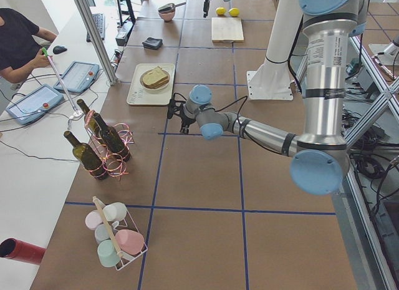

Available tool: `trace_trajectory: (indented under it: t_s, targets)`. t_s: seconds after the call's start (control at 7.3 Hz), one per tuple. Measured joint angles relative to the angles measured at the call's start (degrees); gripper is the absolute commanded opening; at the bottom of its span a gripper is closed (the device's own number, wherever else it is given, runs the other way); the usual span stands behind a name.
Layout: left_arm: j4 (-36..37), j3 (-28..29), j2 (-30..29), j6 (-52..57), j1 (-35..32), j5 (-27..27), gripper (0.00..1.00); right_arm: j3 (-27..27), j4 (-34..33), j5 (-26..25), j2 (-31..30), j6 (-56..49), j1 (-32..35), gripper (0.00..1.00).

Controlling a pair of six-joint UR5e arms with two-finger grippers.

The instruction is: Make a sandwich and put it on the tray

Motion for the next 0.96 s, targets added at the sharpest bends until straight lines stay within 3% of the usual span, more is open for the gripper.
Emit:
trace_trajectory:
  t_s: [0.14, 0.41, 0.55, 0.68, 0.96]
  targets:
    - [6.0, 0.1, 1.2, 12.0, -7.9, -3.0, 1.0, 0.0, -5.9, -0.1, 0.0, -8.6, 3.5, 1.0]
    - [27.8, -0.3, -0.7, 34.5, -21.4, -8.5, 1.0, 0.3, -18.4, 0.3, 0.3, -24.3, 10.7, 1.0]
    - [38.0, -0.2, -2.7, 39.9, -24.0, -9.6, 1.0, 0.7, -22.7, 0.6, 0.4, -28.1, 12.4, 1.0]
    - [43.7, 0.8, -3.9, 42.3, -25.0, -10.0, 1.0, 1.0, -25.1, 0.7, 0.5, -29.7, 13.0, 1.0]
    - [46.8, 4.1, -3.4, 46.0, -25.5, -12.2, 1.0, 1.8, -27.7, 0.8, 0.5, -30.4, 13.2, 1.0]
